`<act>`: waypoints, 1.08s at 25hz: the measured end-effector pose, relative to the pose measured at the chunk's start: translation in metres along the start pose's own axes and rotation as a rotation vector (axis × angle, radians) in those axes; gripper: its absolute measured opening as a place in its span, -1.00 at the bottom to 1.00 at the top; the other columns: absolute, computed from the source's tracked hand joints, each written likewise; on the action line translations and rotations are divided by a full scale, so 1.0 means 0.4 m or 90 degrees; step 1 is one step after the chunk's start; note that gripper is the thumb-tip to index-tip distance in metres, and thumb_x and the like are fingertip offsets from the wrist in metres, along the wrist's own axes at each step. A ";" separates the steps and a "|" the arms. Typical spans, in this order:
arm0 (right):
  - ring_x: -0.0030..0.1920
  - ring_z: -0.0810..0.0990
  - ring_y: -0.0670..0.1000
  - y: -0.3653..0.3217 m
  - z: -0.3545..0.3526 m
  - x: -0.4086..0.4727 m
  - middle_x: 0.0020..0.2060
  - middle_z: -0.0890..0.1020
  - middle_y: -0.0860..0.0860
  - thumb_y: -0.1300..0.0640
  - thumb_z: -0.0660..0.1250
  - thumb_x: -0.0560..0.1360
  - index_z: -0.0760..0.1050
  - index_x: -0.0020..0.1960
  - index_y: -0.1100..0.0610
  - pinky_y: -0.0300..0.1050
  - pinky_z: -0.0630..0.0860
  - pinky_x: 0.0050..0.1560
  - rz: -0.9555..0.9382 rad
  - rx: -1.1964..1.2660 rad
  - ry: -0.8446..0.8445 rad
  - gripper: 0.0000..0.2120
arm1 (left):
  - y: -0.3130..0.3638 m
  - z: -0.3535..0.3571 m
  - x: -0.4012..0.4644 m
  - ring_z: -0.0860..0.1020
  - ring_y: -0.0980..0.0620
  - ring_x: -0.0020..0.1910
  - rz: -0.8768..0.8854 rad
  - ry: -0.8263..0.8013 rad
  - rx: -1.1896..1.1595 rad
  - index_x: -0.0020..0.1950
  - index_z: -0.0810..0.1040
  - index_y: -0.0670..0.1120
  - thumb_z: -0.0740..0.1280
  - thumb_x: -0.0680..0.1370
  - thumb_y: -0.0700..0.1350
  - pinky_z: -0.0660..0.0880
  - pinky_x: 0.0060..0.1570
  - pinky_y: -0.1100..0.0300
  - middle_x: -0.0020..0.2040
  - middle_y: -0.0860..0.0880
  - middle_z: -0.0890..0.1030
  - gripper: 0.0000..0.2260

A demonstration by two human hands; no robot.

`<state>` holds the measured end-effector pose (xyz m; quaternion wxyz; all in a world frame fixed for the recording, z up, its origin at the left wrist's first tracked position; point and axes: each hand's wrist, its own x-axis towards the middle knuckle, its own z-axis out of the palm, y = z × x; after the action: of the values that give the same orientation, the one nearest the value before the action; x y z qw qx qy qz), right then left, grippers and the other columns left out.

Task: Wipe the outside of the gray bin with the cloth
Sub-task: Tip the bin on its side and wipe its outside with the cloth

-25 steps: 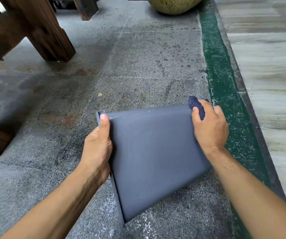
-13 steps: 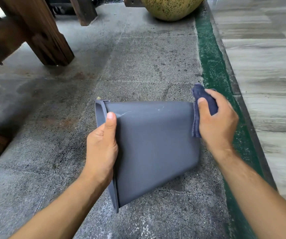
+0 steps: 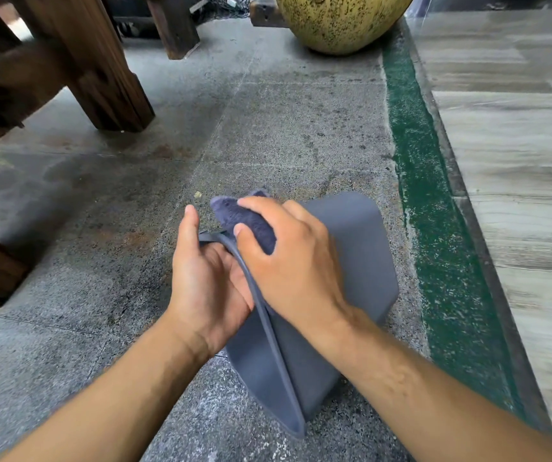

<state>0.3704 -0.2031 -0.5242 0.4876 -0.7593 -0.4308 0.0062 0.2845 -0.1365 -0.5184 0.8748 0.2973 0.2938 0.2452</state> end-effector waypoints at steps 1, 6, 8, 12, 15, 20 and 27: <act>-0.04 0.65 0.12 0.001 0.004 -0.001 -0.04 0.62 0.00 -0.09 0.36 0.50 0.58 0.27 -0.12 0.07 0.59 -0.03 -0.008 -0.017 -0.009 -0.66 | -0.002 0.003 -0.003 0.60 -0.10 0.31 0.001 0.004 0.003 0.41 0.54 -0.17 0.06 0.57 0.38 0.47 0.33 -0.07 0.30 -0.21 0.64 -0.26; -0.14 0.64 0.20 0.012 0.012 -0.021 -0.06 0.55 0.01 -0.11 0.34 0.51 0.57 0.23 -0.14 0.09 0.59 -0.23 -0.029 -0.106 -0.002 -0.70 | -0.014 0.008 -0.011 0.54 -0.14 0.38 0.000 0.027 0.044 0.47 0.48 -0.17 0.03 0.59 0.36 0.33 0.49 -0.04 0.38 -0.23 0.58 -0.27; -0.23 0.62 0.20 0.019 0.012 -0.020 -0.06 0.52 0.01 -0.10 0.37 0.50 0.59 0.18 -0.12 0.04 0.55 -0.37 -0.041 -0.148 0.018 -0.73 | -0.021 0.007 -0.011 0.54 -0.14 0.38 0.004 0.027 0.065 0.47 0.48 -0.17 0.00 0.61 0.34 0.28 0.51 -0.07 0.37 -0.23 0.59 -0.28; -0.29 0.60 0.15 0.033 0.018 -0.013 0.15 0.50 -0.02 -0.07 0.40 0.48 0.62 0.07 -0.05 -0.03 0.49 -0.45 -0.037 -0.172 0.064 -0.79 | -0.021 0.011 -0.015 0.58 -0.11 0.33 0.010 0.020 0.105 0.41 0.53 -0.17 -0.02 0.63 0.32 0.30 0.49 -0.06 0.31 -0.20 0.63 -0.31; -0.18 0.67 0.12 0.043 0.036 -0.010 0.22 0.58 -0.09 -0.01 0.40 0.47 0.64 0.06 0.02 -0.01 0.57 -0.35 -0.051 -0.164 0.079 -0.80 | -0.016 0.003 -0.018 0.61 -0.11 0.30 0.011 0.039 0.116 0.37 0.57 -0.17 0.01 0.63 0.31 0.34 0.46 -0.07 0.28 -0.22 0.66 -0.33; -0.15 0.66 0.08 0.066 0.041 -0.002 0.08 0.65 -0.09 0.06 0.41 0.47 0.65 0.07 0.05 -0.03 0.59 -0.29 -0.076 -0.162 0.091 -0.81 | -0.009 -0.004 -0.023 0.61 -0.11 0.29 -0.005 0.051 0.110 0.37 0.58 -0.17 0.02 0.63 0.31 0.39 0.41 -0.05 0.26 -0.22 0.66 -0.33; -0.22 0.64 0.11 0.087 0.041 0.004 0.04 0.64 -0.08 0.12 0.40 0.48 0.66 0.12 0.02 -0.03 0.52 -0.35 -0.093 -0.181 0.088 -0.78 | -0.005 -0.005 -0.028 0.68 -0.08 0.16 -0.025 0.045 0.128 0.26 0.65 -0.17 0.06 0.64 0.27 0.53 0.18 0.00 0.16 -0.20 0.71 -0.38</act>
<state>0.3872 -0.1955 -0.5581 0.4029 -0.7861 -0.4466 -0.1425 0.2757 -0.1440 -0.5168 0.8343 0.3687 0.3537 0.2074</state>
